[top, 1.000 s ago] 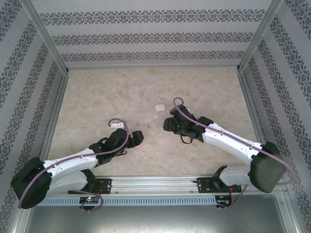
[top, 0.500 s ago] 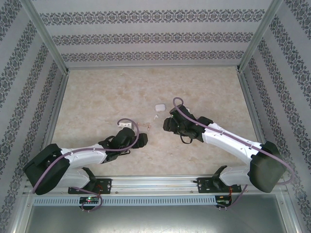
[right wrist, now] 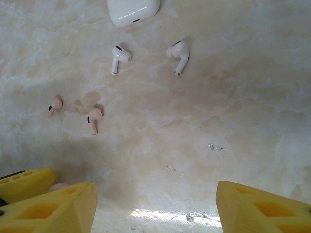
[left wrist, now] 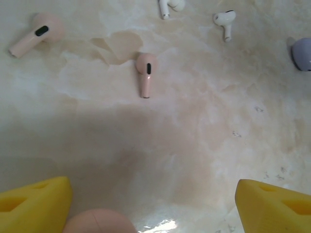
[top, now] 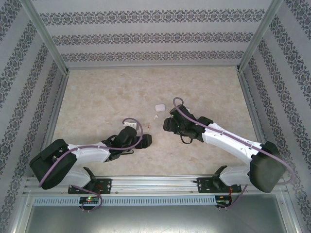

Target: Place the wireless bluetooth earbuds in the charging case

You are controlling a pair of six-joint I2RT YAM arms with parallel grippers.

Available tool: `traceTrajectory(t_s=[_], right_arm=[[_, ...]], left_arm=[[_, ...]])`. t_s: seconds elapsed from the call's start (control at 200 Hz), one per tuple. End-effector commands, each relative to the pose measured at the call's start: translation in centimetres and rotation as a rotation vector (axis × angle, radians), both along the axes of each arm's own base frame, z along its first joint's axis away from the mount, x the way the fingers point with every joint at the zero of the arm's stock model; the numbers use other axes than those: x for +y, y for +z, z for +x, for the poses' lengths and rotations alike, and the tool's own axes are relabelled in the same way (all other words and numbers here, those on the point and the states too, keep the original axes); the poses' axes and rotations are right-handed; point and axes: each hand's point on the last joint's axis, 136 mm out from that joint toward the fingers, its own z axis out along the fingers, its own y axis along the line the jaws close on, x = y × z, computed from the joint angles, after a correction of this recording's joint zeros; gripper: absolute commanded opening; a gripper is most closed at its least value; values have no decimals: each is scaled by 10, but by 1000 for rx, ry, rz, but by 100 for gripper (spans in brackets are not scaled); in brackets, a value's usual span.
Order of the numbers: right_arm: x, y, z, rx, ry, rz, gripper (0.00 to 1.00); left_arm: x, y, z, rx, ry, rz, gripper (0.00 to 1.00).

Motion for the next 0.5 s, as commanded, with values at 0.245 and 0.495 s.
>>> traceTrajectory(t_s=[0.245,0.495], right_arm=[[-3,5,1,-14,-11,1,66],[-2,3,2,-10,-11,2,66]], left_arm=[[-3,21,-8,-7,42,-109,87],[34,36,-10,19,150,60,88]])
